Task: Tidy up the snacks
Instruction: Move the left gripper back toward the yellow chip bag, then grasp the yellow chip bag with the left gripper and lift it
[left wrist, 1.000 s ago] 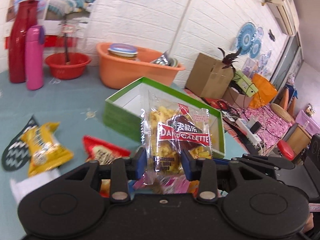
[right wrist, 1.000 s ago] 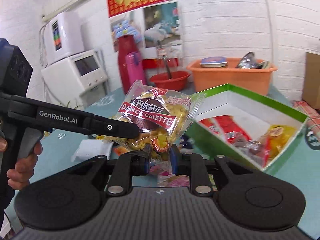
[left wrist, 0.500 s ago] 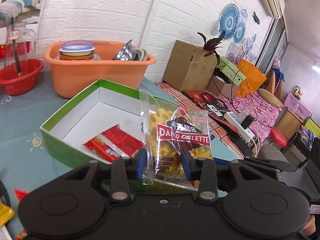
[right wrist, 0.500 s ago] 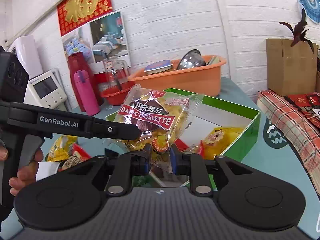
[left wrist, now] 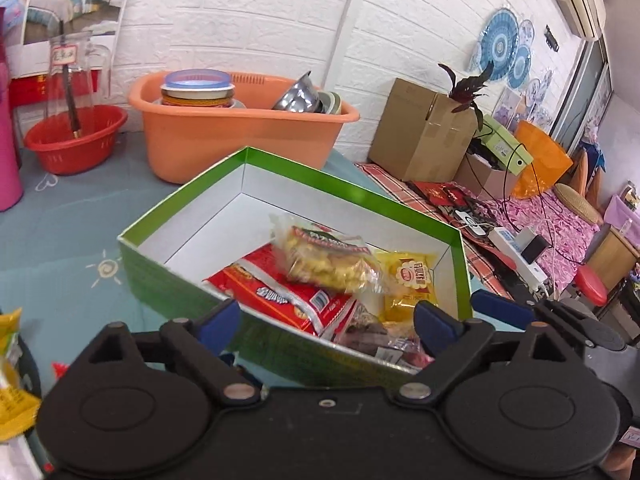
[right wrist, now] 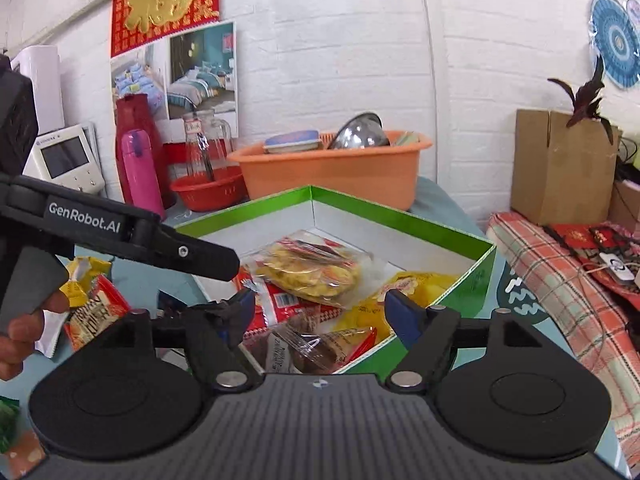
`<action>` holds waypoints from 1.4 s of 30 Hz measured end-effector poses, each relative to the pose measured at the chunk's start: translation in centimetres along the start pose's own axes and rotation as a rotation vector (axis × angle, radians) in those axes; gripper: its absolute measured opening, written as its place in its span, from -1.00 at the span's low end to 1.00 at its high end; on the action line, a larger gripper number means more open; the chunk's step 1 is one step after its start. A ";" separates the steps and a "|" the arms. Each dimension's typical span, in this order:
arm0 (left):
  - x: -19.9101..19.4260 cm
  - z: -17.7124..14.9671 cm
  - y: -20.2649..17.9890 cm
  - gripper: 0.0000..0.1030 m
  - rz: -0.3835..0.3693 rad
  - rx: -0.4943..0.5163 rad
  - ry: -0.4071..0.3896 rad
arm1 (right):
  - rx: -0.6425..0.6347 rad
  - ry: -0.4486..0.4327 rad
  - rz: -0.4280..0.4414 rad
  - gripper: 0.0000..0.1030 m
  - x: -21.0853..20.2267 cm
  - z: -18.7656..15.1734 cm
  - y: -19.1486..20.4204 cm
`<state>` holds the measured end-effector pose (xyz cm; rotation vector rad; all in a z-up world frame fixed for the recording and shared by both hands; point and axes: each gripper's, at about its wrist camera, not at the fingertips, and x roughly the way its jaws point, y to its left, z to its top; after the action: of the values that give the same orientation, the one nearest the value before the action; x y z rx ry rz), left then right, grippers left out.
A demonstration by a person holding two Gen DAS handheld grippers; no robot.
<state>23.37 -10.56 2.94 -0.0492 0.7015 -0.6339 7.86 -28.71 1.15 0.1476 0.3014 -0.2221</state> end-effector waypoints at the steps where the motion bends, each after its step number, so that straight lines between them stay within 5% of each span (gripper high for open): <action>1: -0.8 -0.1 0.0 1.00 0.006 -0.007 -0.001 | 0.000 -0.012 0.011 1.00 -0.6 0.3 0.3; 9: -8.8 -3.3 0.1 1.00 0.063 -0.023 -0.051 | -0.014 -0.086 0.095 1.00 -6.4 0.5 3.4; 18: -14.6 -9.2 3.9 1.00 0.187 -0.053 -0.053 | -0.037 0.014 0.196 1.00 -8.1 -2.2 6.7; 23: -17.5 -9.7 9.3 1.00 0.280 -0.185 -0.086 | -0.055 0.060 0.275 1.00 -6.4 -1.1 9.2; 29: -19.3 -8.1 15.9 1.00 0.262 -0.355 -0.153 | -0.050 0.112 0.423 1.00 -1.9 2.2 13.4; 42: -11.8 -5.8 22.5 1.00 0.168 -0.436 -0.025 | -0.167 0.354 0.571 1.00 11.1 3.2 22.8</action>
<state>24.73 15.25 -0.20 -0.3961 0.8009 -0.3108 24.51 -9.47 3.20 0.1015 0.6126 0.3999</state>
